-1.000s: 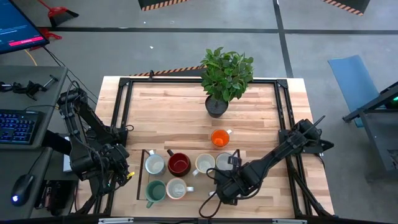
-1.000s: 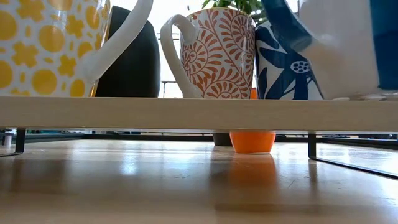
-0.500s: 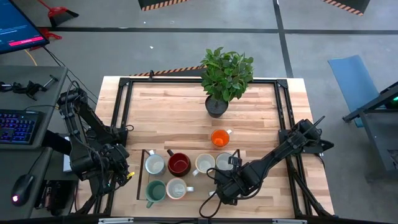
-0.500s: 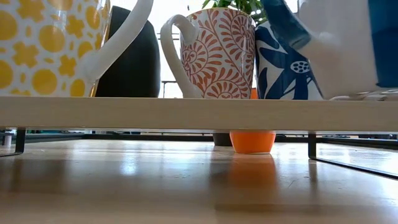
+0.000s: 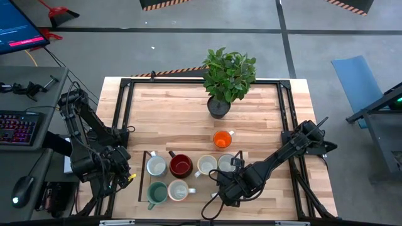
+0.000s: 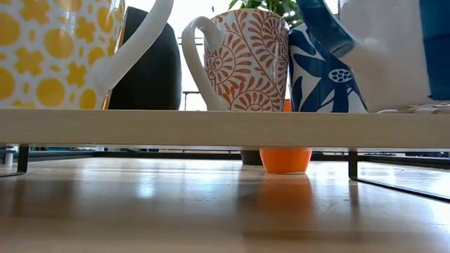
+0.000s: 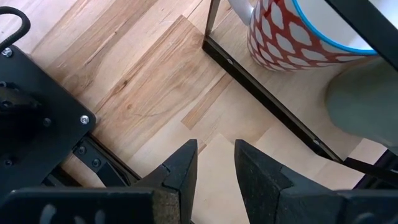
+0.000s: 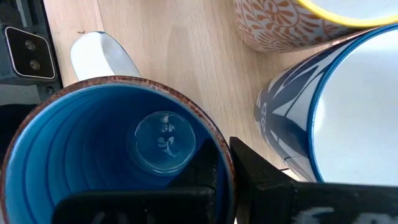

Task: Place coffee mugs
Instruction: Put the blue mug on the shelf

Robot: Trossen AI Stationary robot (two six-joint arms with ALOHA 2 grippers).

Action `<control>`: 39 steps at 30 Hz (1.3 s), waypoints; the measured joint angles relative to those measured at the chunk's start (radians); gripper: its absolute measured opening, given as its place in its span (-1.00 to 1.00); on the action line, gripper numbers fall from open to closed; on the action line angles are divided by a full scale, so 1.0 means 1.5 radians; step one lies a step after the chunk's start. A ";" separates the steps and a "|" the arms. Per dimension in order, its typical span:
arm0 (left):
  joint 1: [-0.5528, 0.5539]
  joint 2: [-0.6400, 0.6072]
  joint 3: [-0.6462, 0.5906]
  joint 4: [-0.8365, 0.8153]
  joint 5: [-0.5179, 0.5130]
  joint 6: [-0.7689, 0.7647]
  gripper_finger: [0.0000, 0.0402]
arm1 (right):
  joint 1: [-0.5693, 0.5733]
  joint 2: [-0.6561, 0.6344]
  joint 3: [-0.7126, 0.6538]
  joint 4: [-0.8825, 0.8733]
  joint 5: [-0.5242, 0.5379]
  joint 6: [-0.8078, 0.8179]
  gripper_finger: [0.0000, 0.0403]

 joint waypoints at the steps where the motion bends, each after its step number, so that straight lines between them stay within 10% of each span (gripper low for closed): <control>1: 0.000 0.000 0.000 0.000 0.000 0.000 -0.52 | 0.000 0.000 0.000 0.000 0.000 0.000 -1.00; 39: 0.000 0.000 0.000 0.000 0.000 0.001 -0.52 | -0.003 0.000 0.001 0.000 0.027 0.010 -0.57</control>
